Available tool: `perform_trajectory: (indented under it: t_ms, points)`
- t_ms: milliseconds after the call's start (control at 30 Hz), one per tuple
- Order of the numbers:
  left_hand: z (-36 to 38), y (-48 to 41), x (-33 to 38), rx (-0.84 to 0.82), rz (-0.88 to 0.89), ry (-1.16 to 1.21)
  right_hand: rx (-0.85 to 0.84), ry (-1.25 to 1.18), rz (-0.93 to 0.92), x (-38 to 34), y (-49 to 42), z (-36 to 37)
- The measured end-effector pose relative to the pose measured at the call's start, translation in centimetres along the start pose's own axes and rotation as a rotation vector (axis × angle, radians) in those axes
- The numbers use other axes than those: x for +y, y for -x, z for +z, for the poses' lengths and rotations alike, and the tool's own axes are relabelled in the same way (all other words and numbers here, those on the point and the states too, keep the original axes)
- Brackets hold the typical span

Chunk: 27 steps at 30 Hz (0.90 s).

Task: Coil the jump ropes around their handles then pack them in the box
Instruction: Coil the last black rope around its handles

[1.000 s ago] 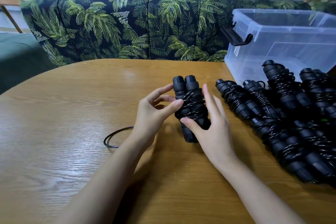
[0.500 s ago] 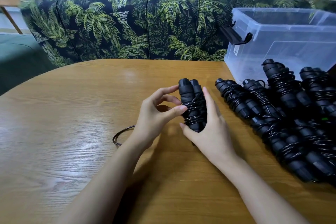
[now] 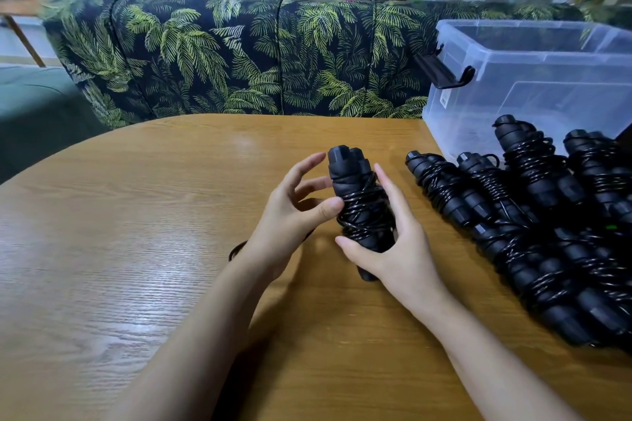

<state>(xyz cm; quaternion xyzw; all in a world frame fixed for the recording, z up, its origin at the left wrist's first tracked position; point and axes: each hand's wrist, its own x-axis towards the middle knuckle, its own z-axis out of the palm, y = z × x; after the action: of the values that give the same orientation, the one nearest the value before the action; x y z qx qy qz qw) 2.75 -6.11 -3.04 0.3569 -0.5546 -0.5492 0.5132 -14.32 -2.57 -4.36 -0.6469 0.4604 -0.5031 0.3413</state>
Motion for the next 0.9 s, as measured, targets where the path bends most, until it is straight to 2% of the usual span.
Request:
perform_trajectory:
  t_ms: [167, 333, 500, 700, 900]
  points:
    - [0.6, 0.1, 0.1, -0.151, -0.081, 0.097, 0.017, 0.074, -0.077, 0.0, 0.0, -0.2]
    - [0.6, 0.1, 0.0, -0.084, -0.033, 0.014, 0.039, 0.145, -0.123, -0.1, 0.1, 0.1]
    - [1.3, 0.4, -0.2, -0.017, 0.028, -0.071, 0.055, 0.332, -0.172, 0.6, 0.0, 0.7]
    - [0.7, 0.2, 0.2, -0.042, 0.017, -0.120, 0.079, 0.179, -0.174, 0.8, -0.2, -0.1]
    - [1.0, 0.3, 0.1, 0.046, 0.071, -0.143, 0.097, 0.293, -0.151, 0.6, -0.2, 0.3]
